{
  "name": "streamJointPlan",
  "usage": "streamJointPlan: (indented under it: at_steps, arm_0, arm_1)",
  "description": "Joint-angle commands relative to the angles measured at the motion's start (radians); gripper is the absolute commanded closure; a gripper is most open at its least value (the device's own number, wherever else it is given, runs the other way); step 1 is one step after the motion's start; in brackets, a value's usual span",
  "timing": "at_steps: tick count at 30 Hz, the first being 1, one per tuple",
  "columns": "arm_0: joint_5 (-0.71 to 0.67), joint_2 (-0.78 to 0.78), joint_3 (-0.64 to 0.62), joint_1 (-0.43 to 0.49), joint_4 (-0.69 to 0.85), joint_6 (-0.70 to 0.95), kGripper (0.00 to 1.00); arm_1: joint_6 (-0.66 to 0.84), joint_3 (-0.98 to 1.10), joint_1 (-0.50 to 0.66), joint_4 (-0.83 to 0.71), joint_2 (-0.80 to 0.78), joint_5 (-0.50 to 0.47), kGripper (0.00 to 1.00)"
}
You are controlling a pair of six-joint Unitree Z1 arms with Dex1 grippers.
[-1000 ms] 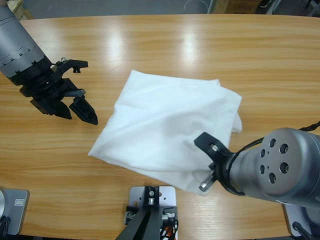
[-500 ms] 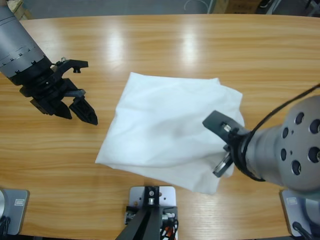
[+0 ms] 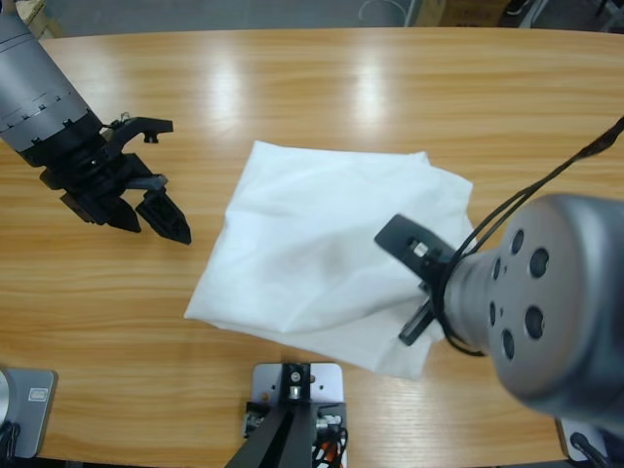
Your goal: Fold clothes
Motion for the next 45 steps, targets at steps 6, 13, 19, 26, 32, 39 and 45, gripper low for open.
streamJointPlan:
  at_steps: [6, 13, 19, 26, 32, 39, 45]
  arm_0:
    - [0.012, 0.052, 0.03, 0.008, 0.01, 0.021, 0.0]
    - [0.012, 0.052, 0.03, 0.008, 0.01, 0.021, 0.0]
    - [0.012, 0.051, 0.031, 0.008, 0.013, 0.02, 0.0]
    - [0.013, -0.004, 0.051, 0.019, -0.024, 0.019, 0.0]
    - [-0.126, -0.157, 0.311, 0.125, -0.305, -0.011, 0.0]
    - [-0.359, -0.181, 0.636, 0.299, -0.749, -0.079, 0.004]
    - [-0.398, -0.037, 0.765, 0.258, -1.1, -0.186, 0.015]
  arm_1:
    - [0.104, 0.13, 0.039, -0.11, 0.052, 0.127, 1.0]
    - [0.141, 0.147, 0.04, -0.117, 0.111, 0.176, 0.003]
    - [0.197, 0.229, 0.04, -0.188, 0.03, 0.204, 0.0]
    - [0.271, 0.304, 0.04, -0.229, -0.182, 0.178, 0.0]
    - [0.313, 0.349, 0.04, -0.216, -0.412, 0.147, 0.0]
    - [0.315, 0.293, 0.04, -0.118, -0.568, 0.134, 0.0]
    - [0.307, 0.231, 0.039, -0.052, -0.658, 0.12, 0.0]
